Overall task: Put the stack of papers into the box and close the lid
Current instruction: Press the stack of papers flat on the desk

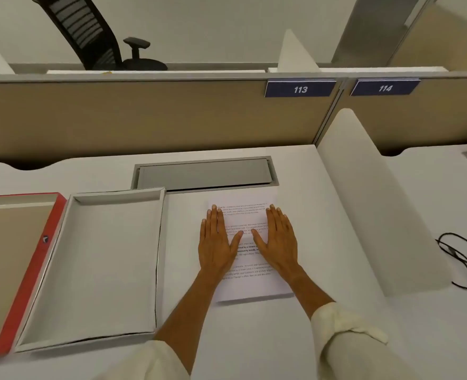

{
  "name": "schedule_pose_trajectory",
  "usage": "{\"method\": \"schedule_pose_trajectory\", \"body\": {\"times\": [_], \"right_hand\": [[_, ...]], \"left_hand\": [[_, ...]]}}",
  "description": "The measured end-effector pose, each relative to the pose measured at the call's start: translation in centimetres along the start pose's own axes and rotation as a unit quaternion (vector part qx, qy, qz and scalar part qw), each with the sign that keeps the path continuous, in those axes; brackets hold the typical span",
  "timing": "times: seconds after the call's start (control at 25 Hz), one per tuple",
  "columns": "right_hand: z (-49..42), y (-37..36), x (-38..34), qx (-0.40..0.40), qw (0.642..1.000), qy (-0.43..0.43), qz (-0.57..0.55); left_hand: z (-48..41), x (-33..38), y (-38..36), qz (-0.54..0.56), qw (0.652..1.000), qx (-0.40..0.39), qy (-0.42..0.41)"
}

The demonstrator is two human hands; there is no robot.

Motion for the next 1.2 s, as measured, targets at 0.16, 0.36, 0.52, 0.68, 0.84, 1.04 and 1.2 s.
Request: {"method": "schedule_pose_trajectory", "body": {"times": [0.16,0.36,0.52,0.68,0.84,1.04,1.2], "right_hand": [[0.9,-0.8,0.2,-0.033,0.999,-0.032,-0.007],[1.2,-1.4,0.3,-0.025,0.999,-0.034,-0.029],[1.0,-1.2,0.3,-0.005,0.994,-0.07,-0.086],[-0.1,-0.2,0.1,0.001,0.966,-0.242,-0.097],[-1.4,0.9,0.2,-0.067,0.929,-0.351,-0.099],[-2.3,1.7,0.5,-0.101,0.919,-0.363,-0.118],[-2.9,2.0,0.8,-0.127,0.919,-0.358,-0.106]], "left_hand": [[1.0,-0.7,-0.8,0.002,0.999,-0.023,0.033],[1.1,-0.6,-1.4,0.025,0.997,-0.04,0.054],[1.2,-0.3,-1.0,0.095,0.99,-0.06,0.09],[0.6,1.0,0.3,0.091,0.964,-0.037,0.249],[-0.6,2.0,1.6,0.066,0.917,-0.101,0.381],[-1.6,2.9,2.2,0.042,0.9,-0.153,0.406],[-2.3,2.6,2.4,0.029,0.904,-0.17,0.391]]}}
Point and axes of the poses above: each hand's wrist, its own z-axis away from the middle knuckle, its own y-axis out of the back of the hand, x = y × z, the point moved 1 cm from there along -z, towards the middle knuckle, and after that the axes turned 14 degrees about y, right-handed, at the moved point
